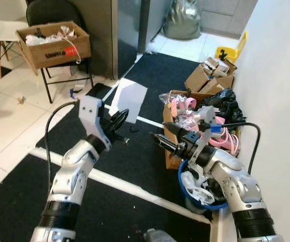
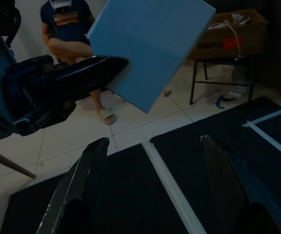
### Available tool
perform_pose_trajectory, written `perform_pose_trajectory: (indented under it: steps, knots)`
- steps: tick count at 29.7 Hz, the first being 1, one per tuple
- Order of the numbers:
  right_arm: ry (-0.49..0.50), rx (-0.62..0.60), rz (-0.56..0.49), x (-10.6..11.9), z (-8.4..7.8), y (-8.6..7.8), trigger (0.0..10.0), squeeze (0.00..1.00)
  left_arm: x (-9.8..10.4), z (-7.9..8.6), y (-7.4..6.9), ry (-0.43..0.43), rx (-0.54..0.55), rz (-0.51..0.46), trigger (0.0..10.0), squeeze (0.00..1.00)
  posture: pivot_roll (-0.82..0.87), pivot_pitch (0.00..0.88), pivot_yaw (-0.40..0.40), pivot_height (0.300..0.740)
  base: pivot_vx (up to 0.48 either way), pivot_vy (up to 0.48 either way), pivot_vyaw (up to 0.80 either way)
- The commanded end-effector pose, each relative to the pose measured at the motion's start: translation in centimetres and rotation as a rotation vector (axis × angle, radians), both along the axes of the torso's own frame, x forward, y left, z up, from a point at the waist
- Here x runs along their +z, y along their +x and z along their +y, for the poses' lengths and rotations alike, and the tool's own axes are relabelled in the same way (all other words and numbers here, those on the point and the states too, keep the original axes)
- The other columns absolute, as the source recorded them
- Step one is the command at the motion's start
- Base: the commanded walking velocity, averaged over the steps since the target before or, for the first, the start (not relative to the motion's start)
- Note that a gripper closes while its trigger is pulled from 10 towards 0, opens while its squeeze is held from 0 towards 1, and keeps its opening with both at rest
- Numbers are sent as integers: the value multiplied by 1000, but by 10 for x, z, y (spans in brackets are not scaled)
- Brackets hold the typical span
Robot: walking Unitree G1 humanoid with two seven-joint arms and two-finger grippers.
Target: Picking trash to rubbish bin
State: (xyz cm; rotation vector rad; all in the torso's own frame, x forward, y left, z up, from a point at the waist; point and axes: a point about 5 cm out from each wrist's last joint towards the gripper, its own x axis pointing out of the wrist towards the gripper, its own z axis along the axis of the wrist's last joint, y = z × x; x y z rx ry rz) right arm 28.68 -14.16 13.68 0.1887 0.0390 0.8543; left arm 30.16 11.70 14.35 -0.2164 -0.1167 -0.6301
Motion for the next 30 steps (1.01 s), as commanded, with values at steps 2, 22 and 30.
perform_pose_trajectory:
  steps: [2,22,30]
  knots:
    - [5,-7,-21,5,-1,0,10000,0,-1,1,-1,7,-4,-3,10000,0,-84,0,-12,740,371,0,0]
    - [24,-2,-37,16,4,0,10000,0,-4,-1,-3,25,-27,-1,10000,0,-74,0,-16,740,370,0,0]
    - [22,-7,-36,17,4,0,10000,0,-5,-1,-3,24,-27,1,10000,0,-80,0,-19,740,371,0,0]
